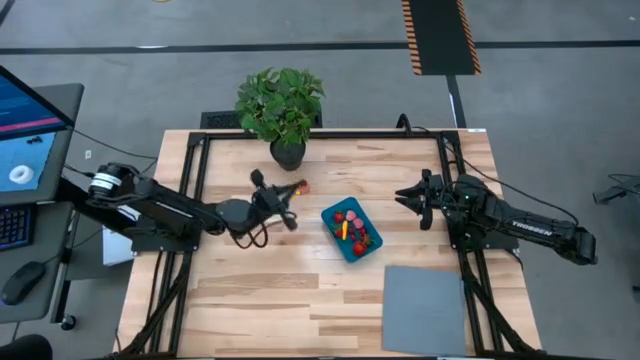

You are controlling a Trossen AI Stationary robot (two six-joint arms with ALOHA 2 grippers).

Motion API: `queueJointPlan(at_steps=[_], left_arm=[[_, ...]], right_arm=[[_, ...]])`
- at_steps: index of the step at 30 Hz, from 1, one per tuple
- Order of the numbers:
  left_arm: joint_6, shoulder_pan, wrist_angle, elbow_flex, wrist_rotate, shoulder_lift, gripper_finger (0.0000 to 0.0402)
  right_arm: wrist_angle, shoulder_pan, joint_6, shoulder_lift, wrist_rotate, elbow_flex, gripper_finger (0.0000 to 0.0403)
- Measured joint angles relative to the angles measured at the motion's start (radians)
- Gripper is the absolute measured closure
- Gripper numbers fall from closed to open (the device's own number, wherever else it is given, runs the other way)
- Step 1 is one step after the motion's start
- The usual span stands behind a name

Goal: Pick and placing Produce into tupperware
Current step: Put the cherry into the blue bin

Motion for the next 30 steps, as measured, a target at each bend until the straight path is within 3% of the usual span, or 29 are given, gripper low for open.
queueJointPlan(at_steps=[6, 9, 13, 21, 30], left_arm=[[-0.662, 0.057, -0.087, 0.000, 0.466, -0.033, 0.0401], [-0.836, 0.128, -0.159, 0.000, 0.663, -0.033, 0.0401], [-0.964, 0.214, -0.274, -0.001, 0.819, -0.033, 0.0401], [-0.992, 0.280, -0.307, 0.020, 0.976, 0.017, 0.0401], [-0.915, 0.268, -0.548, 0.315, 1.108, 0.224, 0.0401]], right_arm=[[0.000, 0.000, 0.000, 0.000, 0.000, 0.000, 0.0272], [0.000, 0.000, 0.000, 0.000, 0.000, 0.000, 0.0272], [0.000, 0.000, 0.000, 0.000, 0.000, 0.000, 0.0272], [0.001, 0.000, 0.000, -0.001, 0.000, 0.000, 0.0272], [0.000, 0.000, 0.000, 0.014, 0.002, 0.000, 0.0272]])
